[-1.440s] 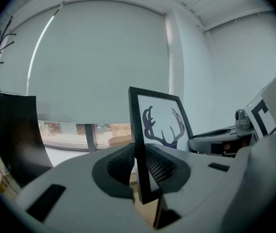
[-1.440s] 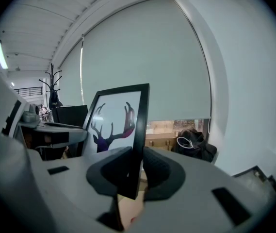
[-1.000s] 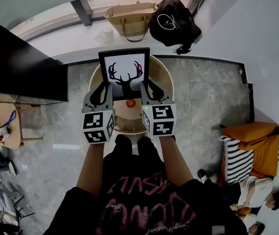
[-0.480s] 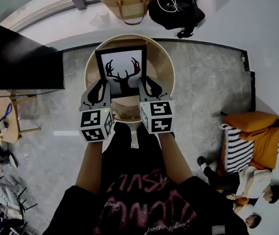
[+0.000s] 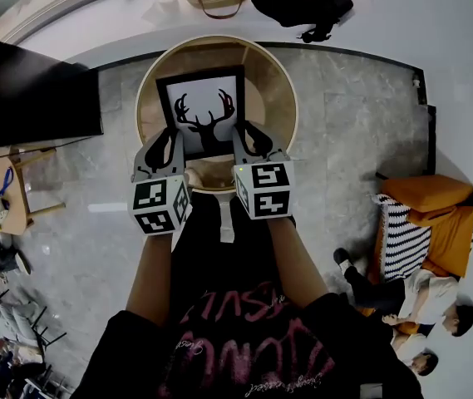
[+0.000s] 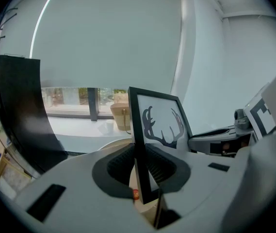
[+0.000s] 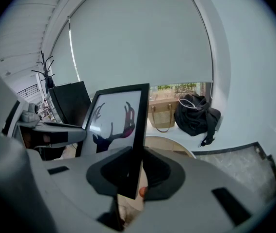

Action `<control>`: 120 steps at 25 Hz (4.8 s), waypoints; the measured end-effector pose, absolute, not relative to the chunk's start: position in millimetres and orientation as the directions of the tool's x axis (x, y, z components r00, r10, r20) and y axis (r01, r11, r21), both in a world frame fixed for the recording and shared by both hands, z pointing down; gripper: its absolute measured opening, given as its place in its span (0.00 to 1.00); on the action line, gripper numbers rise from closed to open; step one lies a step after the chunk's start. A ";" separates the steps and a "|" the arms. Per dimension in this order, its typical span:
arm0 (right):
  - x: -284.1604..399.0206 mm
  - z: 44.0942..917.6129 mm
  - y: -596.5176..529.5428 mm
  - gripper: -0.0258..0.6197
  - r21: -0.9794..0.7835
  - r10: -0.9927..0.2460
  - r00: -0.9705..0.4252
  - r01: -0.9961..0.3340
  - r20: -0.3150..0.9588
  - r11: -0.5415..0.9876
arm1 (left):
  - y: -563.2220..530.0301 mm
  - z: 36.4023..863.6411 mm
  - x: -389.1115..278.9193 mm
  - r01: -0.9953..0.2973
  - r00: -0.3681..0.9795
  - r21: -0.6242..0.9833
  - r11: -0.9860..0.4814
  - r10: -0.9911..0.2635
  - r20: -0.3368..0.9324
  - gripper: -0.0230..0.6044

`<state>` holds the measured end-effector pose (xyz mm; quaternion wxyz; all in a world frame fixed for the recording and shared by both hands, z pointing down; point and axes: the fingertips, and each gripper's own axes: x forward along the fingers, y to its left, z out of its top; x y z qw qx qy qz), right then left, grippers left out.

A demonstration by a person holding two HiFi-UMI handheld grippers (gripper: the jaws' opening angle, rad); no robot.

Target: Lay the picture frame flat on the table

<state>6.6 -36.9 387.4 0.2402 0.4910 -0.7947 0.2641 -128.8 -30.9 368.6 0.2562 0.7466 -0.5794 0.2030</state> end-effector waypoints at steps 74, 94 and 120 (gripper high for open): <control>15.0 734.3 106.0 0.17 -0.305 -0.119 -0.345 -0.914 0.931 0.266 | 104.1 724.4 -119.6 -0.971 0.236 0.239 -0.028 -0.301 0.924 0.15; 14.5 735.6 105.0 0.20 -0.277 -0.139 -0.323 -0.921 0.936 0.273 | 103.2 733.1 -122.6 -0.971 0.238 0.224 -0.081 -0.277 0.931 0.20; 8.9 738.3 105.0 0.24 -0.279 -0.135 -0.323 -0.921 0.937 0.272 | 103.3 738.4 -117.4 -0.960 0.280 0.268 -0.082 -0.264 0.923 0.22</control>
